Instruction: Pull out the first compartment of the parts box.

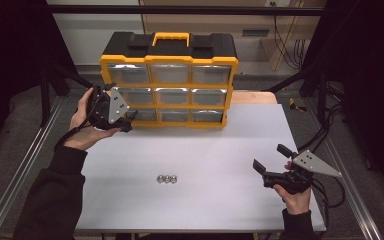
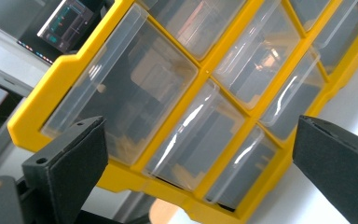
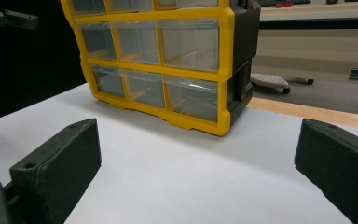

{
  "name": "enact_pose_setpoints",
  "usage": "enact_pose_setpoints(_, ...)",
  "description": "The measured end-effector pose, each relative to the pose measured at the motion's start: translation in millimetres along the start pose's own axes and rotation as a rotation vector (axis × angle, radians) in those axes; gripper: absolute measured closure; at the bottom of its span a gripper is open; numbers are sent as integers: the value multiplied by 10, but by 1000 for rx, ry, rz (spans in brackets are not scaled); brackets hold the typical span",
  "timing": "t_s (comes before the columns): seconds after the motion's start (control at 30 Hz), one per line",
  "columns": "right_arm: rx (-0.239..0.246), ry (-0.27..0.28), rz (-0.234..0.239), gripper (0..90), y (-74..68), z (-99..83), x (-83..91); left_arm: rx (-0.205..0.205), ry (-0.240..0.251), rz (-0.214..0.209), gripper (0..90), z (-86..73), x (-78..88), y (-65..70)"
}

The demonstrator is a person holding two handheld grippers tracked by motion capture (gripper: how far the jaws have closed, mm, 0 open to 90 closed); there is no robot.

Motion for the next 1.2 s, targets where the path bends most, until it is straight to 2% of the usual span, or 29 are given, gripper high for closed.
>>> enact_pose_setpoints(0.03, 4, 2, -3, 8, 5, 1, 0, -33, -8, 8, 32, 9, -21, -12)
enact_pose_setpoints(0.17, 6, 2, -5, 8, 9, 4, 4, -80, -7, 25, 44, 28, -61, -38)
enact_pose_setpoints(0.2, 4, 1, -7, 8, 8, 4, 4, -80, -7, 25, 45, 28, -61, -38)
enact_pose_setpoints(0.23, 3, 1, -5, 8, 8, 5, 7, -102, -10, 35, 50, 34, -80, -55)
enact_pose_setpoints(0.43, 2, 4, -7, 8, 11, 8, 11, -129, -3, 70, 74, 47, -132, -94)
enact_pose_setpoints(0.57, 1, 3, -8, 8, 10, 8, 10, -166, -1, 103, 79, 43, -210, -129)
enact_pose_setpoints(0.73, -1, 4, -6, 8, 12, 11, 15, -184, 1, 125, 79, 40, -278, -173)
enact_pose_setpoints(0.77, -2, 6, -8, 8, 13, 13, 16, -213, -21, 129, 79, 44, -274, -195)
enact_pose_setpoints(0.9, -3, 7, -5, 8, 13, 14, 19, -235, -16, 133, 82, 73, -311, -207)
enact_pose_setpoints(1.1, -2, 7, -7, 8, 14, 15, 21, -267, -23, 153, 143, 97, -362, -207)
enact_pose_setpoints(1.2, -3, 8, -6, 8, 13, 15, 21, -309, -24, 155, 167, 90, -403, -212)
Point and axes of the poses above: each handheld gripper's, and its own axes: x roughly backward along the jaws, z roughly out of its top, y roughly to its right, the point moved 3 cm from there along -x, roughly forward along the jaws, and after that the axes turned 2 degrees about x, right-handed, at the moved point
